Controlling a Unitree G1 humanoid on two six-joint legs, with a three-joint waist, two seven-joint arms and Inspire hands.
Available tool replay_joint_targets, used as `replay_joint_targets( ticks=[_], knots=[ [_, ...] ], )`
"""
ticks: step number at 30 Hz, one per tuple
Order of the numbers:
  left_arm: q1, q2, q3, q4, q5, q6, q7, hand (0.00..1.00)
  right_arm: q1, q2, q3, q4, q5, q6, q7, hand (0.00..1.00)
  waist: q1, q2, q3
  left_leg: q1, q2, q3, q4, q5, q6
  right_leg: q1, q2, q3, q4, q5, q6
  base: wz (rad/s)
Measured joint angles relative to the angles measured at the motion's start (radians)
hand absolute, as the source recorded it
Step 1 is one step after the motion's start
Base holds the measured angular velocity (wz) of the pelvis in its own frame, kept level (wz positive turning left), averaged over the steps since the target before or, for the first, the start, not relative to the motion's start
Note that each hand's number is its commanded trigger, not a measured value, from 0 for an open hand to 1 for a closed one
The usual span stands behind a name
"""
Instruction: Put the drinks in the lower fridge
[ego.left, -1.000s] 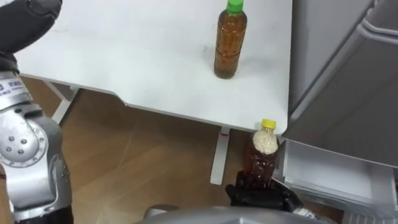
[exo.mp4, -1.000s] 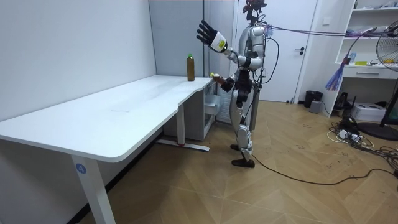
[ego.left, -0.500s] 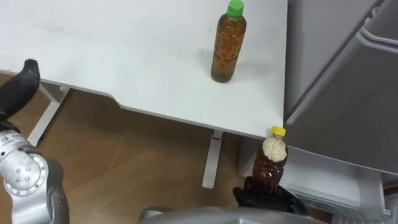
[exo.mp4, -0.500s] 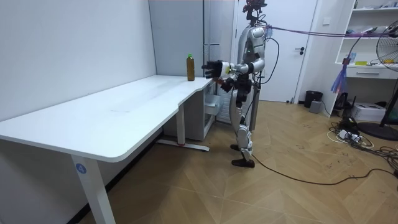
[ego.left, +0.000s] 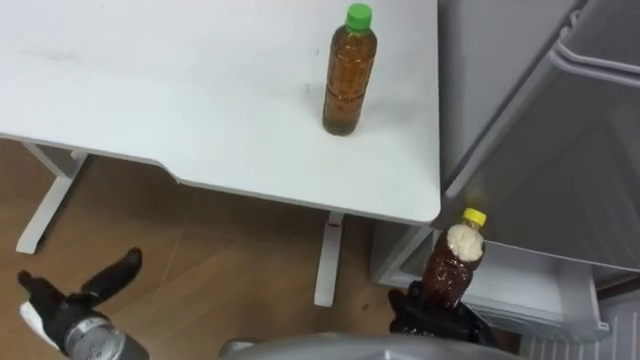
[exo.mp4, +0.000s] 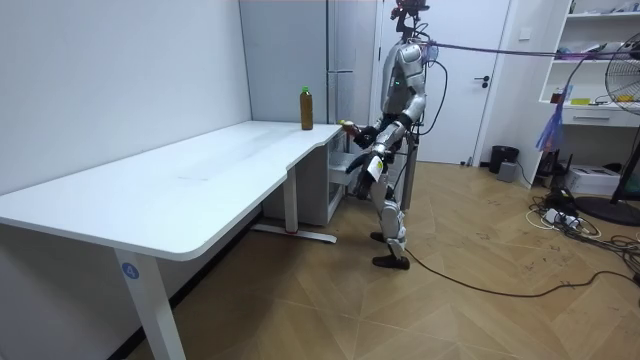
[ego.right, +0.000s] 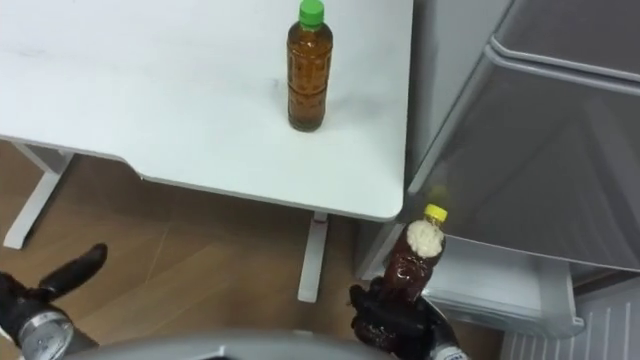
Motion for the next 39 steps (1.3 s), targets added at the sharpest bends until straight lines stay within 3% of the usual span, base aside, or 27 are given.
replay_joint_targets(
  ticks=[6, 8, 11, 19, 27, 34, 39],
  knots=[
    [-0.002, 0.001, -0.019, 0.313, -0.098, 0.079, -0.093, 0.0, -0.026, 0.001, -0.029, 0.13, 0.143, 0.02, -0.083, 1.0, -0.029, 0.007, -0.002, 0.007, -0.001, 0.006, -0.015, -0.001, 0.0, 0.001, 0.004, 0.005, 0.0, 0.0, 0.0, -0.03],
    [-0.007, 0.0, -0.019, 0.428, -0.142, 0.125, -0.122, 0.0, -0.054, 0.0, -0.058, 0.215, 0.213, 0.022, -0.143, 1.0, -0.035, 0.018, -0.0023, 0.017, 0.0, 0.018, -0.023, -0.002, 0.0, -0.002, 0.007, 0.021, 0.001, 0.0, 0.0, -0.18],
    [0.007, -0.002, 0.015, 0.475, -0.156, 0.178, -0.165, 0.0, -0.067, 0.0, -0.111, 0.285, 0.24, 0.041, -0.221, 1.0, -0.036, 0.025, -0.0007, 0.015, 0.001, 0.032, -0.024, -0.002, 0.0, -0.012, 0.007, 0.032, 0.006, 0.0, 0.0, -0.12],
    [-0.015, 0.002, 0.021, 0.542, -0.163, 0.272, -0.261, 0.0, -0.093, 0.002, -0.14, 0.361, 0.395, 0.102, -0.4, 1.0, -0.118, 0.037, 0.0024, 0.013, -0.001, 0.033, -0.02, -0.003, 0.002, -0.021, 0.003, 0.037, 0.024, -0.005, 0.0, -0.03],
    [-0.036, -0.001, -0.022, 0.542, -0.148, 0.316, -0.338, 0.0, -0.124, 0.004, -0.139, 0.294, 0.527, 0.134, -0.594, 1.0, -0.117, 0.033, 0.0005, 0.014, -0.002, 0.062, -0.011, -0.004, 0.004, -0.041, 0.003, 0.062, 0.042, -0.007, -0.001, -0.11],
    [-0.049, 0.006, -0.088, 0.542, 0.057, 0.361, -0.387, 0.0, -0.186, 0.004, -0.113, 0.063, 0.741, 0.129, -0.708, 1.0, -0.114, 0.036, 0.002, -0.008, -0.004, 0.06, 0.006, -0.006, 0.006, -0.06, 0.0, 0.064, 0.057, -0.009, -0.001, 0.0],
    [-0.046, 0.006, -0.089, 0.542, 0.146, 0.37, -0.399, 0.0, -0.24, 0.006, -0.103, 0.065, 0.816, 0.12, -0.715, 1.0, -0.108, 0.036, 0.0026, -0.01, -0.004, 0.057, 0.008, -0.006, 0.006, -0.057, -0.001, 0.06, 0.055, -0.01, 0.0, 0.05]
  ],
)
